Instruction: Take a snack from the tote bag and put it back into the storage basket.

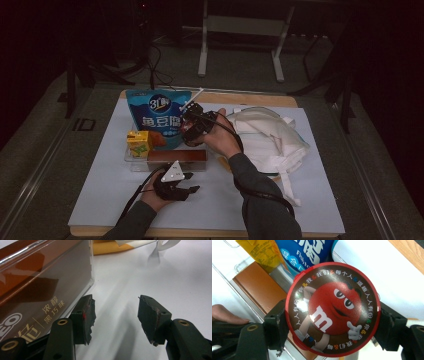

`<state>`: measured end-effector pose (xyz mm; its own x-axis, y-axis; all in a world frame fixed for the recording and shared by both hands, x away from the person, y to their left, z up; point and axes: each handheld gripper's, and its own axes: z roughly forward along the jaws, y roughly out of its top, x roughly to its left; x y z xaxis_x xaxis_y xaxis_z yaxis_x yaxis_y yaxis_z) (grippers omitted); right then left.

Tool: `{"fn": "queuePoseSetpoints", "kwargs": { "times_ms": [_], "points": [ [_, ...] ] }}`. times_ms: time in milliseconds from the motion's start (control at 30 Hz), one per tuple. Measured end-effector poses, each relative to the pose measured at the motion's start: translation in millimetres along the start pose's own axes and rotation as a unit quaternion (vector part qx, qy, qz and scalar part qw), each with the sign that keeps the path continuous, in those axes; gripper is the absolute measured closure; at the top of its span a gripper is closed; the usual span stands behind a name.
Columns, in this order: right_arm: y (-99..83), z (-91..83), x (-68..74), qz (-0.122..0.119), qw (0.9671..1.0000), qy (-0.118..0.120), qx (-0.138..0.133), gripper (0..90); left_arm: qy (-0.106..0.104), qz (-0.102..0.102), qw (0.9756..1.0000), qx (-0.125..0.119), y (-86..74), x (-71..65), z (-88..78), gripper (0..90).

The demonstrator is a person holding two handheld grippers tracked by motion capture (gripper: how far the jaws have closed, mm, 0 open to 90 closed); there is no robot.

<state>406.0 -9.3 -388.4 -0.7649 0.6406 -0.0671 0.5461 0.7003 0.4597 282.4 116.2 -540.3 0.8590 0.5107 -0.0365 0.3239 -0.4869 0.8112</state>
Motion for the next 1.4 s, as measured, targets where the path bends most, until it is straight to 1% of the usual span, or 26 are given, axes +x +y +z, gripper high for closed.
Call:
{"fn": "queuePoseSetpoints", "kwargs": {
  "times_ms": [433,500,633,800,933,1267,1300,1400],
  "points": [
    [-3.4,13.6,-0.6,0.005,0.9999,-0.004,0.01,25.7,0.0,0.002,1.0,0.001,0.1,0.2,-0.1,46.1],
    [-3.9,15.9,-0.4,0.002,0.9999,-0.008,0.013,25.7,0.0,0.002,1.0,0.001,0.1,0.2,0.0,46.1],
    [-4.4,19.2,-1.0,0.009,0.9999,-0.007,0.013,25.7,-0.001,0.003,1.0,0.001,0.1,0.3,0.0,46.1],
    [-5.6,22.5,-1.8,0.01,0.9998,-0.008,0.015,25.7,-0.001,0.003,1.0,0.001,0.1,0.3,0.0,46.1],
    [-6.4,24.9,-2.6,0.015,0.9998,-0.009,0.014,25.7,-0.001,0.003,1.0,0.001,0.1,0.2,0.1,46.1],
    [-7.2,26.3,-5.1,0.023,0.9996,-0.008,0.012,25.7,-0.001,0.002,1.0,0.001,0.1,0.3,0.1,46.1],
    [-7.3,26.6,-5.5,0.024,0.9996,-0.008,0.011,25.7,-0.001,0.002,1.0,0.001,0.1,0.2,0.1,46.1],
    [-8.0,29.8,-5.9,0.024,0.9994,-0.02,0.015,25.7,-0.001,0.002,1.0,0.002,0.1,0.3,0.1,46.1]
  ]
}}
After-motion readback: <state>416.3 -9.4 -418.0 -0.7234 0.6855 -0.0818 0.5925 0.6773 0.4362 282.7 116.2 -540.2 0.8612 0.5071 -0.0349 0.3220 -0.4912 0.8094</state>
